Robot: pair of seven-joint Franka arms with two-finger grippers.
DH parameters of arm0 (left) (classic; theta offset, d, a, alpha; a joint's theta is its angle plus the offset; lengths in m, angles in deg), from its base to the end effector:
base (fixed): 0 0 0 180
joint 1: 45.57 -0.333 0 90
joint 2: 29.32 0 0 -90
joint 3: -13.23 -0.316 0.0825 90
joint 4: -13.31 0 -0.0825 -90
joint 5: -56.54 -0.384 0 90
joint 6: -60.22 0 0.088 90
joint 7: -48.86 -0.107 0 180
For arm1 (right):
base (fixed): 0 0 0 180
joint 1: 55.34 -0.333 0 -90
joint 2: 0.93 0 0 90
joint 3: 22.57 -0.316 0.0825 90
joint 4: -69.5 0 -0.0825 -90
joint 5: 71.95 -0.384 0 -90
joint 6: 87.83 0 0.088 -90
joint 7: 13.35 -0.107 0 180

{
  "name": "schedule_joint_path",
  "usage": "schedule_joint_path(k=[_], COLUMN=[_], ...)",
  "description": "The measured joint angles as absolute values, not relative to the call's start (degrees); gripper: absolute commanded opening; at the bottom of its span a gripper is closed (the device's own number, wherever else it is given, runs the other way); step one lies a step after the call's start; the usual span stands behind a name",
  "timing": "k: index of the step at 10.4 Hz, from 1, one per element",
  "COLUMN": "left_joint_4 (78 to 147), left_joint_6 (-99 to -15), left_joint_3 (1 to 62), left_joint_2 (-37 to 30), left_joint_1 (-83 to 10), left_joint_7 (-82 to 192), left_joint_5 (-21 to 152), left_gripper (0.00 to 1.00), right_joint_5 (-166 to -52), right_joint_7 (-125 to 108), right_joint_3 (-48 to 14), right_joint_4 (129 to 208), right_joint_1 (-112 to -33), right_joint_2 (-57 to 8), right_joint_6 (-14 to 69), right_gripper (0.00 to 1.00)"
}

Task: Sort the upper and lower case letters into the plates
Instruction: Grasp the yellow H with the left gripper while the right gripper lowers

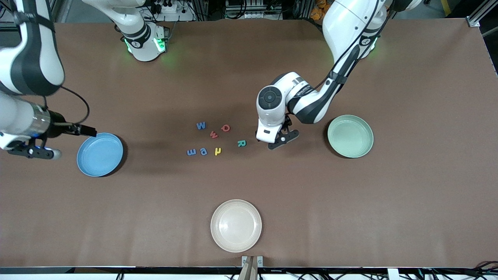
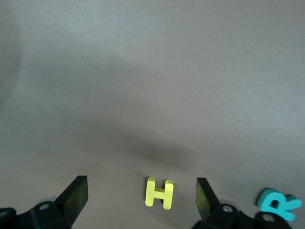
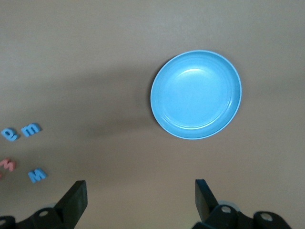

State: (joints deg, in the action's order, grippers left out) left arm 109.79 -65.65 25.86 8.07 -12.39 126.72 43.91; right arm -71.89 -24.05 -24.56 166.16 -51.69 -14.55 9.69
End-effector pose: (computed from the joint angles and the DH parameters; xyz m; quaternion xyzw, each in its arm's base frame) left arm 0.4794 -0.4619 0.2176 -0.9724 -0.2251 0.0126 0.0603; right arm 0.6053 -0.0191 0.4413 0.9880 -0.1069 -0.1110 0.0052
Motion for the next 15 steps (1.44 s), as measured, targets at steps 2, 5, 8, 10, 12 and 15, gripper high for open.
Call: schedule_joint_path(k=[2,5,8,10,12,15], left_joint_4=[109.9,111.7,116.4,117.9,118.1,118.2], left_joint_6=[-66.8,-74.7,-81.2,-82.0,-82.2,-82.2], left_joint_3=[26.2,26.3,26.3,26.3,26.4,26.4], left_joint_2=[9.2,10.3,10.3,10.2,10.1,10.1], left_joint_1=[-11.7,-11.5,-11.5,-11.5,-11.5,-11.4], left_joint_7=[128.9,131.8,132.4,132.6,134.4,135.4], left_joint_5=[43.4,43.3,41.7,40.3,40.0,39.9], left_gripper=[1.0,1.0,1.0,1.0,1.0,0.7], right_joint_5=[-71.9,-71.9,-72.0,-72.0,-72.0,-72.2], right_joint_7=[-33.5,-44.7,-52.9,-61.0,-68.6,-75.2], right_joint_3=[-24.7,-24.9,-25.1,-25.2,-25.2,-25.0], right_joint_4=[166.1,166.1,166.2,166.2,166.2,165.5], right_joint_1=[-52.4,-52.7,-54.2,-58.4,-62.4,-63.1], right_joint_2=[-17.3,-18.9,-21.0,-23.9,-26.8,-27.5], right_joint_6=[11.4,15.3,17.7,21.4,24.9,26.3], right_gripper=[1.0,1.0,1.0,1.0,1.0,1.0])
